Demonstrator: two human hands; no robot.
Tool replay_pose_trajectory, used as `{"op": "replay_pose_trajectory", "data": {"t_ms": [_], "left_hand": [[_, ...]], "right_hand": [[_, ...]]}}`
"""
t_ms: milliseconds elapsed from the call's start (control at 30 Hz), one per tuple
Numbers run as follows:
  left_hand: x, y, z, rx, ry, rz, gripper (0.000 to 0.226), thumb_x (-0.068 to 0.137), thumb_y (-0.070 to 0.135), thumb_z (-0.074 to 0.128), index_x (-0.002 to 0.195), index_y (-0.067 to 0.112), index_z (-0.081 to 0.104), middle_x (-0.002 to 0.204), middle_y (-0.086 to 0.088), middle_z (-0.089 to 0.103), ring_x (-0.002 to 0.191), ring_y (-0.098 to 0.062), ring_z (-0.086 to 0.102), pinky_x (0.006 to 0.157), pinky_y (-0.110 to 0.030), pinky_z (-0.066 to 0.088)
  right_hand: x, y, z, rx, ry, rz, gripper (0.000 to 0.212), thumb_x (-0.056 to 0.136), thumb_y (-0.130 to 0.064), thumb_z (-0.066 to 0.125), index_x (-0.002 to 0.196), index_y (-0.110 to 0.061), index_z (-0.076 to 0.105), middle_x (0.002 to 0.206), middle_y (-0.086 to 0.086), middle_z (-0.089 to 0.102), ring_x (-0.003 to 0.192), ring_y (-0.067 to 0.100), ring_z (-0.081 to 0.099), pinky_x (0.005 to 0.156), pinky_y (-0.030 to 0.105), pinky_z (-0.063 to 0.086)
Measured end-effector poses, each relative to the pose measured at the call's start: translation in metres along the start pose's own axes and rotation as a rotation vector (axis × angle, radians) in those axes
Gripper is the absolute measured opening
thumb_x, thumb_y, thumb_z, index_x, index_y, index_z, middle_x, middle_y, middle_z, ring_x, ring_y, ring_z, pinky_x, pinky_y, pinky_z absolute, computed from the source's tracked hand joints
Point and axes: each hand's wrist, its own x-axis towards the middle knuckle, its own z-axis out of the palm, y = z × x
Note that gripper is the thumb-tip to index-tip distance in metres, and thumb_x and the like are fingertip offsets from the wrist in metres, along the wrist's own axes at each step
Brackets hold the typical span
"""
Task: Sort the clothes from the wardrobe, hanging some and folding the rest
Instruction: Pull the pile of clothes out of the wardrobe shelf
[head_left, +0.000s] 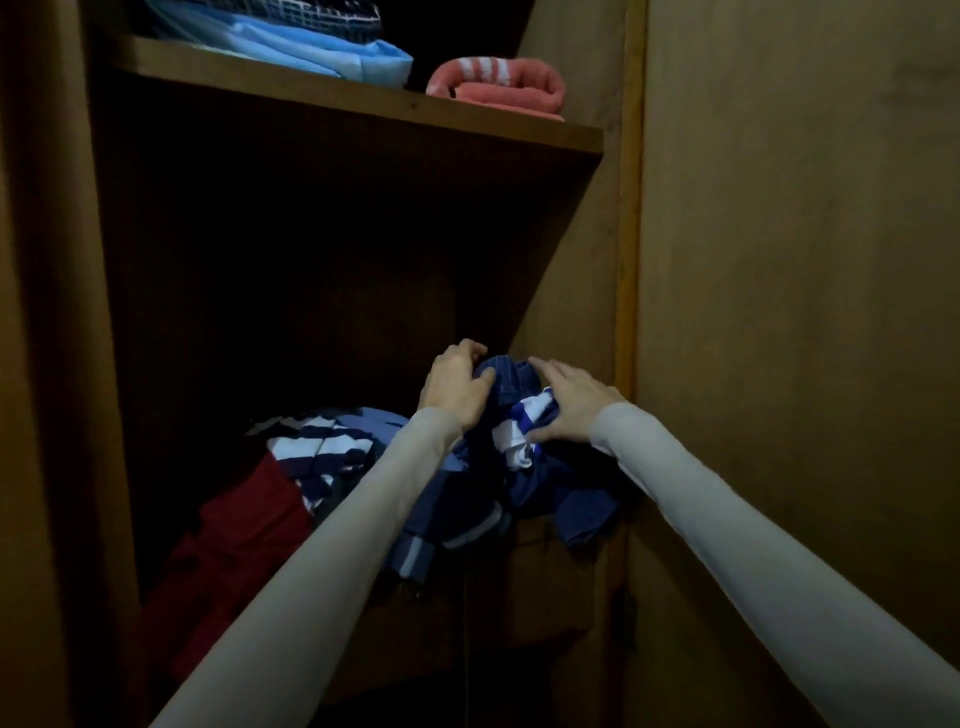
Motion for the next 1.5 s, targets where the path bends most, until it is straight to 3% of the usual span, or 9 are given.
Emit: {"op": "replay_pose_trajectory", "data": {"t_ms": [200, 367, 667, 800, 967, 1067, 1167, 1300, 1500], "left_hand": [[0.039, -0.015, 0.039, 0.128, -0.166, -0.084, 0.065, 0.092, 0.042, 0.052, 0.148, 0.031, 0.02, 0.148, -0.008, 0.033, 0.133, -0.031, 0.03, 0.107, -0.045, 0.03], [0.049, -0.033, 0.051, 0.156, -0.145, -0.052, 0.041, 0.087, 0.03, 0.061, 0.123, 0.017, 0.045, 0.125, -0.012, 0.054, 0.113, -0.031, 0.052, 0.092, -0.039, 0.042], [0.03, -0.056, 0.002, 0.001, 0.13, -0.07, 0.04, 0.091, 0.005, 0.05, 0.129, 0.017, 0.043, 0.12, -0.018, 0.049, 0.108, -0.033, 0.052, 0.093, -0.039, 0.04], [0.021, -0.059, -0.03, -0.065, 0.277, 0.018, 0.022, 0.089, 0.008, 0.048, 0.109, 0.013, 0.056, 0.107, -0.014, 0.053, 0.097, -0.028, 0.051, 0.077, -0.024, 0.031], [-0.003, -0.047, -0.047, 0.279, 0.108, 0.082, 0.032, 0.083, 0.022, 0.051, 0.114, 0.029, 0.057, 0.107, -0.011, 0.064, 0.096, -0.033, 0.058, 0.076, -0.032, 0.039], [-0.01, -0.046, -0.036, 0.487, -0.09, 0.071, 0.039, 0.085, 0.033, 0.05, 0.124, 0.032, 0.05, 0.119, -0.012, 0.058, 0.107, -0.034, 0.054, 0.082, -0.034, 0.039], [-0.004, -0.04, -0.024, 0.478, -0.176, -0.035, 0.05, 0.087, 0.06, 0.046, 0.125, 0.028, 0.043, 0.125, -0.012, 0.048, 0.111, -0.036, 0.05, 0.084, -0.037, 0.037], [-0.003, -0.04, -0.018, 0.662, -0.308, -0.04, 0.071, 0.09, 0.057, 0.046, 0.147, 0.036, 0.011, 0.13, -0.015, 0.05, 0.114, -0.036, 0.053, 0.088, -0.038, 0.043], [-0.028, -0.048, -0.006, 0.71, 0.0, 0.163, 0.034, 0.1, 0.029, 0.039, 0.133, 0.02, 0.039, 0.106, -0.01, 0.062, 0.093, -0.033, 0.062, 0.063, -0.035, 0.036]], "right_hand": [[0.028, 0.01, 0.033, -0.009, -0.195, 0.085, 0.124, 0.062, -0.051, 0.08, 0.15, -0.024, -0.003, 0.157, 0.004, 0.007, 0.143, 0.027, 0.016, 0.113, 0.045, 0.025], [0.018, 0.013, 0.045, -0.051, -0.055, 0.094, 0.099, 0.067, -0.053, 0.076, 0.144, -0.019, 0.024, 0.143, 0.01, 0.032, 0.131, 0.031, 0.034, 0.102, 0.041, 0.038], [0.003, 0.01, 0.063, -0.026, 0.291, 0.038, 0.048, 0.085, -0.02, 0.065, 0.127, -0.012, 0.044, 0.119, 0.014, 0.045, 0.111, 0.031, 0.049, 0.085, 0.037, 0.046], [0.003, 0.01, 0.053, 0.134, 0.479, 0.056, 0.044, 0.079, -0.006, 0.068, 0.12, -0.009, 0.052, 0.111, 0.016, 0.046, 0.106, 0.034, 0.05, 0.087, 0.039, 0.046], [-0.014, 0.008, 0.034, 0.211, -0.186, 0.031, 0.074, 0.076, -0.036, 0.075, 0.138, -0.032, 0.033, 0.146, 0.007, 0.022, 0.135, 0.031, 0.018, 0.111, 0.04, 0.022], [-0.025, 0.006, 0.038, 0.491, -0.314, 0.098, 0.078, 0.067, -0.068, 0.061, 0.135, -0.048, 0.028, 0.156, -0.001, 0.002, 0.143, 0.025, 0.006, 0.116, 0.043, 0.013], [-0.021, 0.001, 0.061, 0.399, -0.112, 0.314, 0.069, 0.076, -0.079, 0.036, 0.138, -0.054, 0.02, 0.157, -0.001, -0.002, 0.139, 0.034, 0.023, 0.111, 0.044, 0.025], [-0.02, -0.018, 0.097, -0.005, 0.169, 0.394, 0.057, 0.095, -0.053, 0.036, 0.146, -0.039, 0.016, 0.146, 0.019, 0.028, 0.126, 0.038, 0.037, 0.101, 0.046, 0.032], [-0.031, -0.023, 0.106, 0.01, 0.47, 0.265, 0.047, 0.091, -0.01, 0.053, 0.137, -0.018, 0.043, 0.113, 0.022, 0.051, 0.092, 0.037, 0.059, 0.064, 0.035, 0.041]]}}
